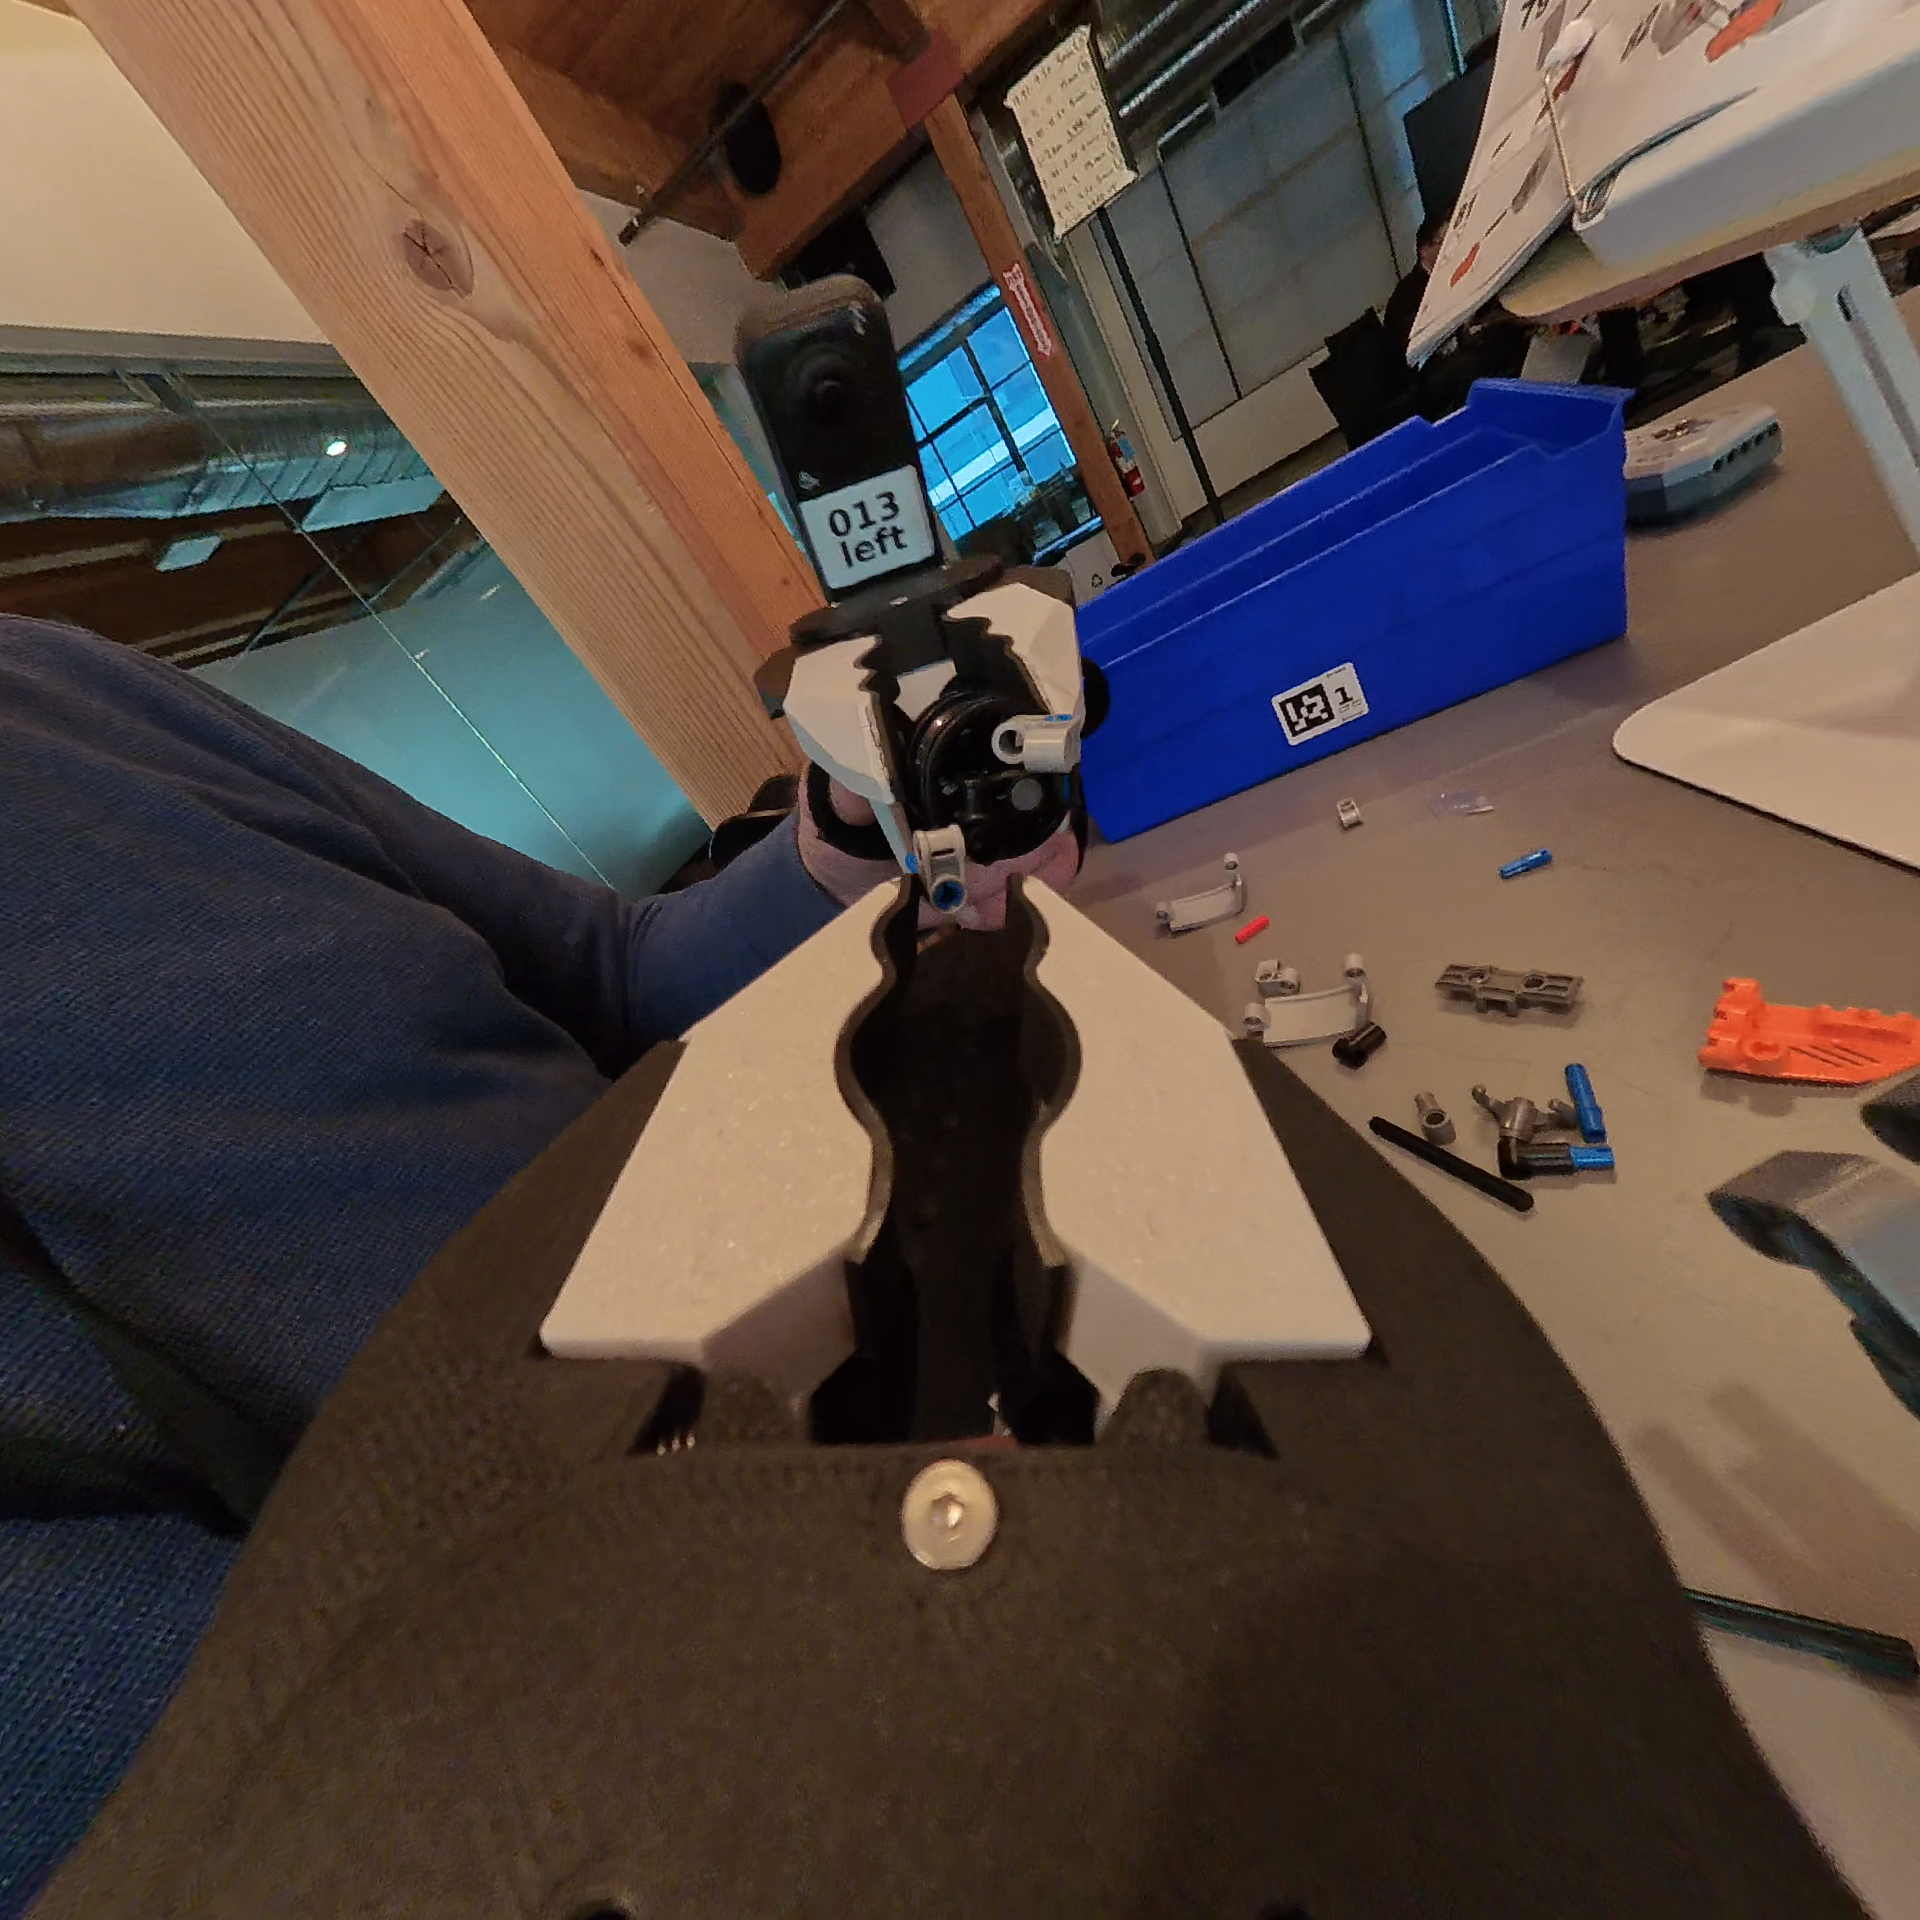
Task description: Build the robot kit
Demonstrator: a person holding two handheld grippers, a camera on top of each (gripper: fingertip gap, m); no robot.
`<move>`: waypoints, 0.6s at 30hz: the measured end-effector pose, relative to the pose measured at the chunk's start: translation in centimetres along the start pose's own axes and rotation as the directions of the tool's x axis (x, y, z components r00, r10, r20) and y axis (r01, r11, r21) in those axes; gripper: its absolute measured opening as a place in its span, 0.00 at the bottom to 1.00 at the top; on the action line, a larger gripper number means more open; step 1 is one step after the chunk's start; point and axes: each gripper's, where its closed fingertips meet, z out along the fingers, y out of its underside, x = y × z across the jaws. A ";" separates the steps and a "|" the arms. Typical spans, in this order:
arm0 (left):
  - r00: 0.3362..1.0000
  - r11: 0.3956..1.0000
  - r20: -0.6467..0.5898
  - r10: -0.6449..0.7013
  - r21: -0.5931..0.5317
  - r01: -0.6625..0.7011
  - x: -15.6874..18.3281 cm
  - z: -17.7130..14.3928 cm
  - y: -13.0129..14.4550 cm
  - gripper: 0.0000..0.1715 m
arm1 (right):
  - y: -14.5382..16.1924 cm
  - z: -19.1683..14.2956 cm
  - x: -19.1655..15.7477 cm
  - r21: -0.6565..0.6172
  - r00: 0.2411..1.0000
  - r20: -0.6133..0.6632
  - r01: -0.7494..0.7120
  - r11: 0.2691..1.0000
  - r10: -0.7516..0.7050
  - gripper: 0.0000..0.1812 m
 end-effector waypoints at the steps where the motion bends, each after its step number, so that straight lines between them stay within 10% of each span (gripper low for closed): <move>1: 1.000 1.000 -0.012 -0.015 0.006 0.015 0.0 0.0 0.0 0.16 | -0.1 0.0 -0.1 0.008 1.000 0.006 0.000 1.000 0.000 0.07; 18: 0.999 1.000 -0.034 0.022 0.003 -0.022 0.3 0.0 0.0 0.17 | -0.5 0.0 -0.8 0.034 0.999 0.035 0.018 0.999 -0.019 0.03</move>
